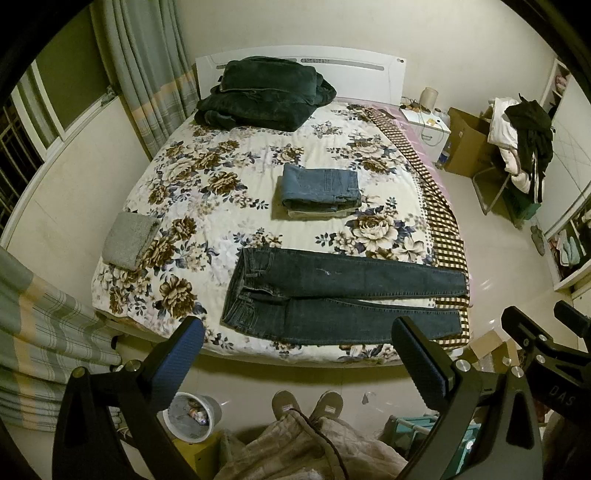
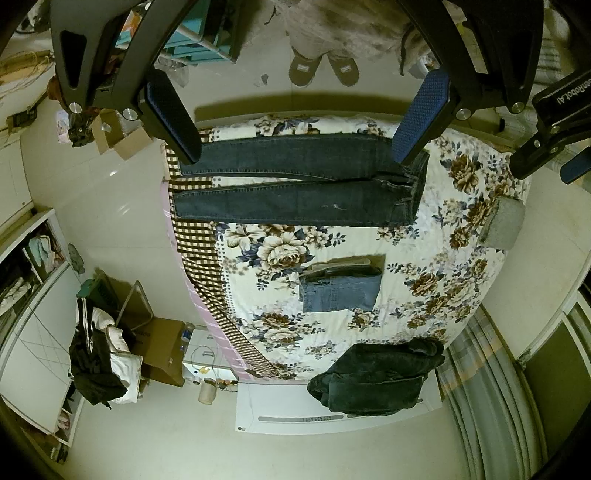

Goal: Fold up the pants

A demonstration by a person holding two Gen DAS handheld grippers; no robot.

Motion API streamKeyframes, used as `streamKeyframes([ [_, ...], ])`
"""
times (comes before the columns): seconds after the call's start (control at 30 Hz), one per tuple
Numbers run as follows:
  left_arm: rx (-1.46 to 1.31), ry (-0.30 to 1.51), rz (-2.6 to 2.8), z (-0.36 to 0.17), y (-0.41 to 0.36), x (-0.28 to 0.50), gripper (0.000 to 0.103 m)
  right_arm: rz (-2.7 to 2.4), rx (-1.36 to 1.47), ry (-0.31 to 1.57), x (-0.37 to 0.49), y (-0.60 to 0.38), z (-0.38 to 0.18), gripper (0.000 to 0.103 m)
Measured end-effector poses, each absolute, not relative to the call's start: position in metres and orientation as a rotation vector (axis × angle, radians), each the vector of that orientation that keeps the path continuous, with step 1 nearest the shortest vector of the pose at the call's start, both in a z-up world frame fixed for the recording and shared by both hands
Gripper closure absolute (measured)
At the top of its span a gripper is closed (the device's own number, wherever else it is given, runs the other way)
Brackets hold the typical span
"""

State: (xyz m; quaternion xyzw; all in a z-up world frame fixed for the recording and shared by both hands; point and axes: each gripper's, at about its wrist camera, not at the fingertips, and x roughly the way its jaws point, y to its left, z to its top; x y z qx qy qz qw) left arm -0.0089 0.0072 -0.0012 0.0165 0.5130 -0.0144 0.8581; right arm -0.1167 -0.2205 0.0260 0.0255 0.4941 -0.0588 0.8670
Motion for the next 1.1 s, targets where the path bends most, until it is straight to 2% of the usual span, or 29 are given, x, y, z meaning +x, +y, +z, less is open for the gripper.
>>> streamKeyframes([
  [0.4,0.041,1.063,-0.018,-0.001,0.007,-0.005,0.0,-0.137,0.065,1.043,-0.117,-0.216,0.023,0.0],
  [0.57,0.046,1.036,0.048,-0.017,0.011,0.042,0.0,-0.208,0.1,1.048,-0.099,-0.22,-0.001,0.0],
  [0.73,0.049,1.056,0.12,-0.067,0.022,0.1,0.0,-0.331,0.181,1.073,-0.058,-0.251,-0.052,0.0],
  [0.9,0.02,1.159,0.202,-0.131,0.034,0.163,0.0,-0.422,0.262,1.127,-0.006,-0.301,-0.114,0.0],
  [1.1,-0.08,1.291,0.356,-0.227,0.049,0.246,0.0,-0.495,0.394,1.226,0.076,-0.378,-0.226,0.0],
])
